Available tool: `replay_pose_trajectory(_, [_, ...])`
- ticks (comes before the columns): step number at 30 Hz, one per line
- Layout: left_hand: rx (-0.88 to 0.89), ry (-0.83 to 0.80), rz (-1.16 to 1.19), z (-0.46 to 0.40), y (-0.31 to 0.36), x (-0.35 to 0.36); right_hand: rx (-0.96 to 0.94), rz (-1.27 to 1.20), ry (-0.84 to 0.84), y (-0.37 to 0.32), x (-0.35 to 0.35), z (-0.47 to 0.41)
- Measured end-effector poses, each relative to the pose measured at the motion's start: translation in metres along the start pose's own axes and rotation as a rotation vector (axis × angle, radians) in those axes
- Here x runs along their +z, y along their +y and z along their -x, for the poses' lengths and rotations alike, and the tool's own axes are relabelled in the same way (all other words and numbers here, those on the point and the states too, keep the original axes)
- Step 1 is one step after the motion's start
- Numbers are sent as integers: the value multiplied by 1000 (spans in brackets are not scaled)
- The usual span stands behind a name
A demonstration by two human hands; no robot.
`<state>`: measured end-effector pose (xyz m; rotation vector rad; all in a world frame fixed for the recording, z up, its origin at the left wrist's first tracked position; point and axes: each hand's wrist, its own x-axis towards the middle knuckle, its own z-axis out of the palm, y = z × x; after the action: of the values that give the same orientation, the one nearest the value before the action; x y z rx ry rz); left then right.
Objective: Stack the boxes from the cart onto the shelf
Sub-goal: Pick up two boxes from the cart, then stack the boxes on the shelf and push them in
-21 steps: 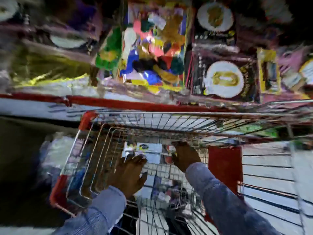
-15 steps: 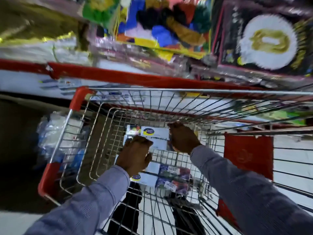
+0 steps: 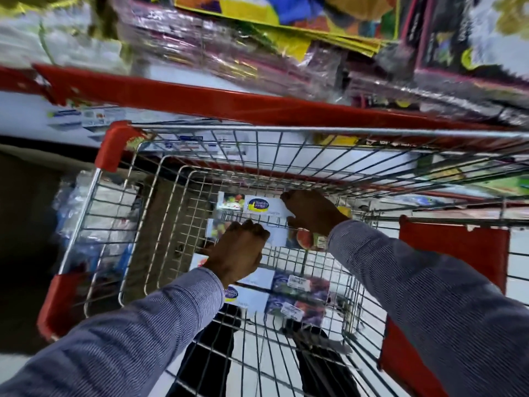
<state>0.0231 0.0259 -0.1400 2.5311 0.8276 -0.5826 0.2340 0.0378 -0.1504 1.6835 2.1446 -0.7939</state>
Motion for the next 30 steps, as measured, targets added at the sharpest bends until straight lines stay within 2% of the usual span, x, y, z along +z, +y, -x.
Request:
replay_pose_trajectory(4, [-5, 16, -47, -7, 1, 13, 69, -11, 113, 12, -1, 15])
replay_pose_trajectory(8, [-74, -29, -128, -20, 4, 15, 82, 80, 201, 18, -7, 34])
replay_pose_trajectory(13, [-46, -44, -19, -11, 9, -16, 91, 85, 279, 9, -41, 63])
replay_pose_trajectory(17, [-25, -29, 35, 37, 23, -74, 63, 37, 307, -13, -91, 97])
replay_pose_trajectory(20, [15, 123, 77, 86, 34, -131, 7, 54, 346, -32, -145, 129])
replay_pose_trajectory(26, [-51, 316, -58, 188, 67, -265, -123, 167, 494, -84, -294, 222])
replay_pose_trajectory(30, [-69, 467, -130, 224, 84, -348, -125, 249, 594, -115, -390, 283])
